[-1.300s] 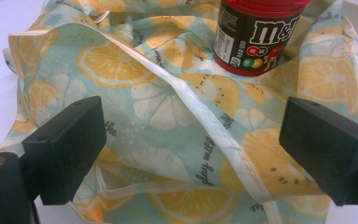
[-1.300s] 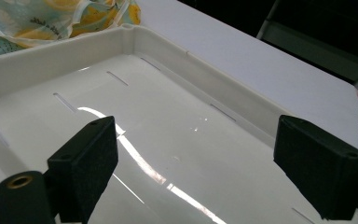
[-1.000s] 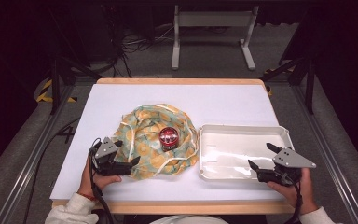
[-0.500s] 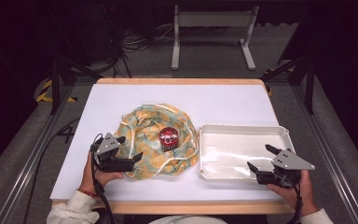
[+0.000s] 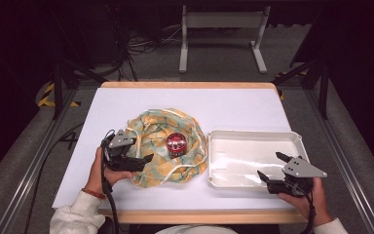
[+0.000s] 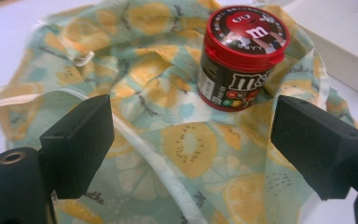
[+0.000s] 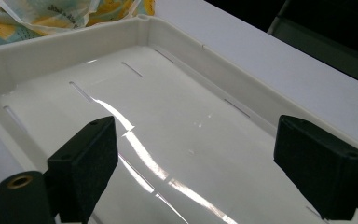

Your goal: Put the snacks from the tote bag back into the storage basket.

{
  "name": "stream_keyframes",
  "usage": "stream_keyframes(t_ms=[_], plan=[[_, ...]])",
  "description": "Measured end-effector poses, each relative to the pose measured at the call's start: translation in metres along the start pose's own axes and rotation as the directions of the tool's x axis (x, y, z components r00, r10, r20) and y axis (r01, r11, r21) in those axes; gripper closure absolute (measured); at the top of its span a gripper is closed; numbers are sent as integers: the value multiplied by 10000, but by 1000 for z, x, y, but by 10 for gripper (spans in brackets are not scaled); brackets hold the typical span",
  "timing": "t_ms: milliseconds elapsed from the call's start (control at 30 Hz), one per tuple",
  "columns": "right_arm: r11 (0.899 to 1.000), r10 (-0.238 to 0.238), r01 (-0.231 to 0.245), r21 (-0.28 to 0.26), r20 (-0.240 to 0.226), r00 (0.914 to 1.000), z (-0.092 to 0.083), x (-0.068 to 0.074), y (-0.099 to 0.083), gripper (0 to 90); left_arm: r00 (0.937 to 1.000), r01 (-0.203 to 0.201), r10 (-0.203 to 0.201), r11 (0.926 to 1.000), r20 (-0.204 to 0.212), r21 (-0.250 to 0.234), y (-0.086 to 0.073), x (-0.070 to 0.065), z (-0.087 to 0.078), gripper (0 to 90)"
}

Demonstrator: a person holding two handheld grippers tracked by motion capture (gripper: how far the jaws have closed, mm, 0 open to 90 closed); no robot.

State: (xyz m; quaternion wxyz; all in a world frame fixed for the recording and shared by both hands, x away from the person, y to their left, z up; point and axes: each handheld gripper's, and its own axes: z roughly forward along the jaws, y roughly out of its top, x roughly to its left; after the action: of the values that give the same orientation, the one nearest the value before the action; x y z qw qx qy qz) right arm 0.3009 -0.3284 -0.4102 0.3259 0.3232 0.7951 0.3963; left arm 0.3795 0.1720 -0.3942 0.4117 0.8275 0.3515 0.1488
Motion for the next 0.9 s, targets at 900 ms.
stream_keyframes(t_ms=[900], plan=[[9998, -169, 171, 96, -191, 9997, 2, 4, 0, 146, 9544, -2895, 2600, 9260, 1467, 2421, 62, -18, 60, 137]])
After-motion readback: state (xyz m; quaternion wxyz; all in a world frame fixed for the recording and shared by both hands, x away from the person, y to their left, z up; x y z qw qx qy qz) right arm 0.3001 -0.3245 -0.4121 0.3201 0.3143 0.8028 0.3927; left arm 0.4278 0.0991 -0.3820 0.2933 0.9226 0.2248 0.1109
